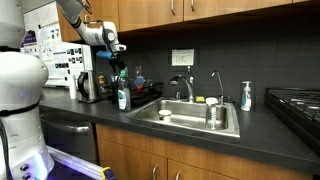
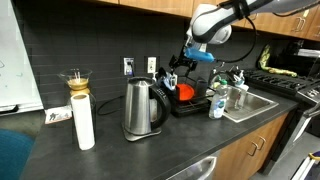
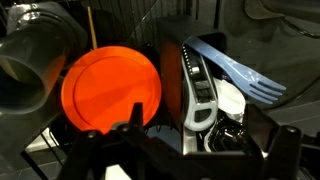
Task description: Remove the safety knife from the dish rack
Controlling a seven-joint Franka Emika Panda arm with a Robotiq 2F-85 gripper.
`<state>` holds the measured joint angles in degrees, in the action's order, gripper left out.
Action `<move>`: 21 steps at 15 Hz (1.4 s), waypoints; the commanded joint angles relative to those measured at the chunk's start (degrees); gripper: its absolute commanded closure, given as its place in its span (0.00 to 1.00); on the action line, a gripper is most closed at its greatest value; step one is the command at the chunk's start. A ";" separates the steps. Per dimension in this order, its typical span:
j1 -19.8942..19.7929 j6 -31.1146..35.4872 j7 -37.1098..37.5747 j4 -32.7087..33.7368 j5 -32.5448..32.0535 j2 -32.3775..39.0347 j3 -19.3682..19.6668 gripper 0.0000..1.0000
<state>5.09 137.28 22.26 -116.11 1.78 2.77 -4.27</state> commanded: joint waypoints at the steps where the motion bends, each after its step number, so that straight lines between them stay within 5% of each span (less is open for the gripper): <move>1: 0.04 2.66 1.43 -2.71 1.33 -1.43 0.06 0.00; 21: 0.03 12.68 4.81 -3.19 2.72 3.00 0.63 0.00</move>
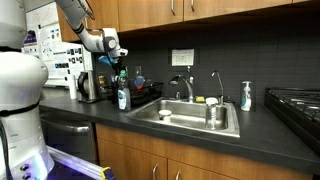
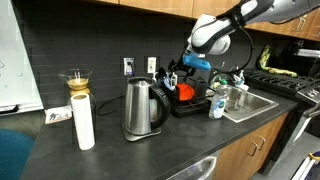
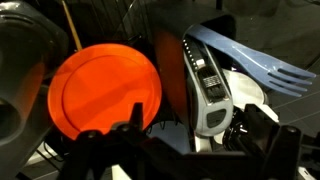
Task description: Remove the safety knife from the dish rack
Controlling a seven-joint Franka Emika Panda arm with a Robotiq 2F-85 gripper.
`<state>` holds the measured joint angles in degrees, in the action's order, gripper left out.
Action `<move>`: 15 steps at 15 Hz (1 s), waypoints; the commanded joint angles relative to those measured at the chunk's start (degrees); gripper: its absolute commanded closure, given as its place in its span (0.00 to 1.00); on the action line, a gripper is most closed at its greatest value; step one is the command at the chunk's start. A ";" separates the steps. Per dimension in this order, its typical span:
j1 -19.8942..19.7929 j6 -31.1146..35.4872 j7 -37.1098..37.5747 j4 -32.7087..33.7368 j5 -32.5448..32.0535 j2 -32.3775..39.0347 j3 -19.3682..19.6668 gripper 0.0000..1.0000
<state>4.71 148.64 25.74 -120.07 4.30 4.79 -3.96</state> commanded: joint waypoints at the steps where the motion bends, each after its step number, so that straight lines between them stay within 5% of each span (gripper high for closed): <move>1: 0.47 1.58 1.57 0.87 0.11 1.20 0.34 0.00; 3: 0.66 2.12 2.38 1.03 -0.37 1.71 0.41 0.06; 4: 0.75 2.28 2.51 1.08 -0.40 1.90 0.42 0.25; 11: 1.63 3.49 3.54 1.25 -0.61 2.32 0.50 0.78; 15: 2.14 2.65 4.90 0.83 -1.99 1.35 0.63 0.82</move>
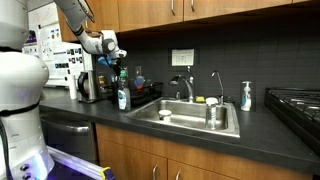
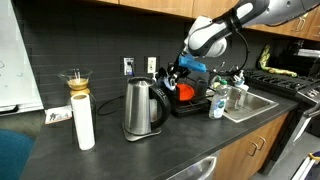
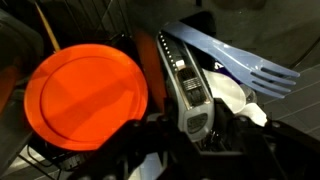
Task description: Remove the safety knife from the dish rack
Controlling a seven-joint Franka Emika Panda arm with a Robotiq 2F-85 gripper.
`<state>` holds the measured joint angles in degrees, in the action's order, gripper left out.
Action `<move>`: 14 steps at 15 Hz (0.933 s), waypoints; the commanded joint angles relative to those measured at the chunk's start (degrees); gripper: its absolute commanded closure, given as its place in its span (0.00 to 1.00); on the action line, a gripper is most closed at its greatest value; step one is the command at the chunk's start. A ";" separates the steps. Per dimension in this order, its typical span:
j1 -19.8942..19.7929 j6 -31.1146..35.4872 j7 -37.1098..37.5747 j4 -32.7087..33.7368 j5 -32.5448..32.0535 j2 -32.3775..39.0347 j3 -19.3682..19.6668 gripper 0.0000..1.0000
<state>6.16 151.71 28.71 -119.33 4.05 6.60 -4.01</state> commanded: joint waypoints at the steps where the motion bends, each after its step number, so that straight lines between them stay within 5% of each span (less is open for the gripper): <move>1: 0.72 -0.91 2.13 -0.01 -2.71 -0.86 0.83 0.82; 6: 0.93 -1.46 4.88 -1.14 -7.45 -2.92 1.17 0.82; 14: 0.62 -1.89 3.47 -2.56 -6.12 -5.70 0.08 0.82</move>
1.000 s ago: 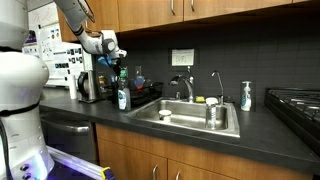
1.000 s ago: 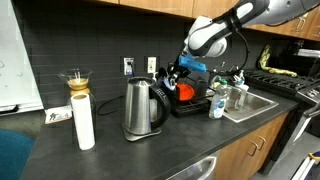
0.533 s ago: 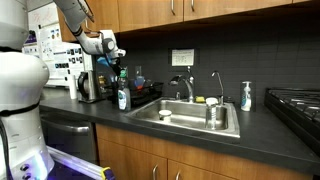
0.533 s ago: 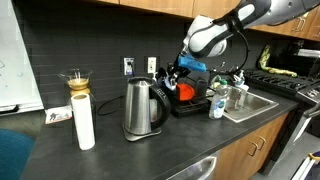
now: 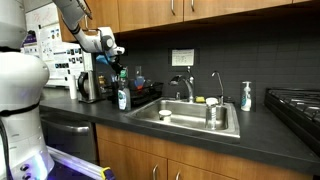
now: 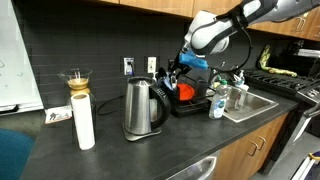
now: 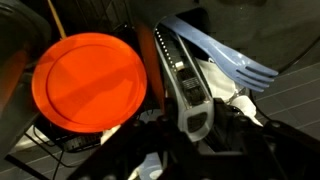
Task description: Remove the safety knife from the dish rack
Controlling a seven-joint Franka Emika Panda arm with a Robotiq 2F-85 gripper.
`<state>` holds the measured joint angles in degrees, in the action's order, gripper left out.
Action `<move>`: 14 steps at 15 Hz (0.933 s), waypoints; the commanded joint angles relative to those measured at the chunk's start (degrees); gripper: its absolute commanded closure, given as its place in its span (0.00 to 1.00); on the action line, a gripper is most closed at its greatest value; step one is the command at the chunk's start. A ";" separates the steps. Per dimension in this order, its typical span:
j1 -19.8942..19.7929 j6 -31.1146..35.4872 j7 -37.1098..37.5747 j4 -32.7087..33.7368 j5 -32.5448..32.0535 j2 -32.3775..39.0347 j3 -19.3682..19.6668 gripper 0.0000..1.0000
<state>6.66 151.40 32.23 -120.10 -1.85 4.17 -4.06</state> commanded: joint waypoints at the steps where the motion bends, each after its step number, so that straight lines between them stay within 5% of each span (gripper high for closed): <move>1: 0.13 -1.51 -0.07 -2.14 -0.32 -3.74 -0.01 0.82; 14: -1.06 0.01 2.17 -7.54 -2.69 -11.68 -2.23 0.82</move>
<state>6.65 151.26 32.25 -125.21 -2.06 -3.43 -5.48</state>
